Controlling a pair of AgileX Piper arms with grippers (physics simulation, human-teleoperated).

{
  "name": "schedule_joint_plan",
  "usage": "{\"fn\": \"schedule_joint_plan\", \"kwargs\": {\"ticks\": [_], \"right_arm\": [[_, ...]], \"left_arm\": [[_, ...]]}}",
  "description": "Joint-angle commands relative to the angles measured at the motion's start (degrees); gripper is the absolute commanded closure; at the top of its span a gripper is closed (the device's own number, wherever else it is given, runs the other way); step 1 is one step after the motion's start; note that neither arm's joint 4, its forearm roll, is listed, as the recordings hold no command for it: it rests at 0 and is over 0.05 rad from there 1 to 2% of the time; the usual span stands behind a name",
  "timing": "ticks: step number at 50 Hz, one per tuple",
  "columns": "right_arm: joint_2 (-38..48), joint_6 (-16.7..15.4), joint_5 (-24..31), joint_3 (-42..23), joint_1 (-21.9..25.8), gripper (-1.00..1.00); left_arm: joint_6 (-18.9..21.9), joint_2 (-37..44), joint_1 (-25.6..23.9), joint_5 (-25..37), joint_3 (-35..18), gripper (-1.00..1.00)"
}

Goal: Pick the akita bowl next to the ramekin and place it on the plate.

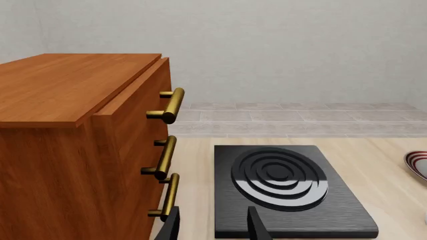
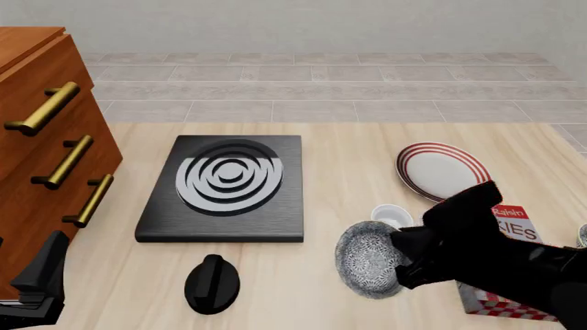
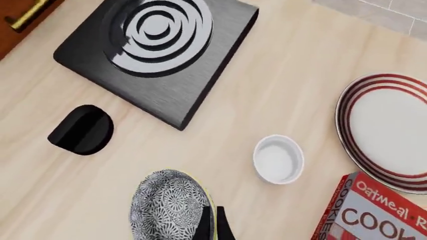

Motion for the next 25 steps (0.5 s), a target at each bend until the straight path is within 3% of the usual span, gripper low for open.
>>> {"fn": "schedule_joint_plan", "kwargs": {"ticks": [1, 4, 25], "right_arm": [[-1.28, 3.86, 0.13, -2.13, -2.74, 1.0], [-1.34, 5.6, 0.28, -2.84, -3.52, 1.0], [1.65, 5.67, -1.48, -6.53, -9.71, 1.0]], "left_arm": [[0.01, 0.0, 0.01, 0.0, 0.0, -1.0], [0.0, 0.0, 0.0, 0.0, 0.0, -1.0], [0.0, 0.01, 0.0, 0.0, 0.0, -1.0]]}}
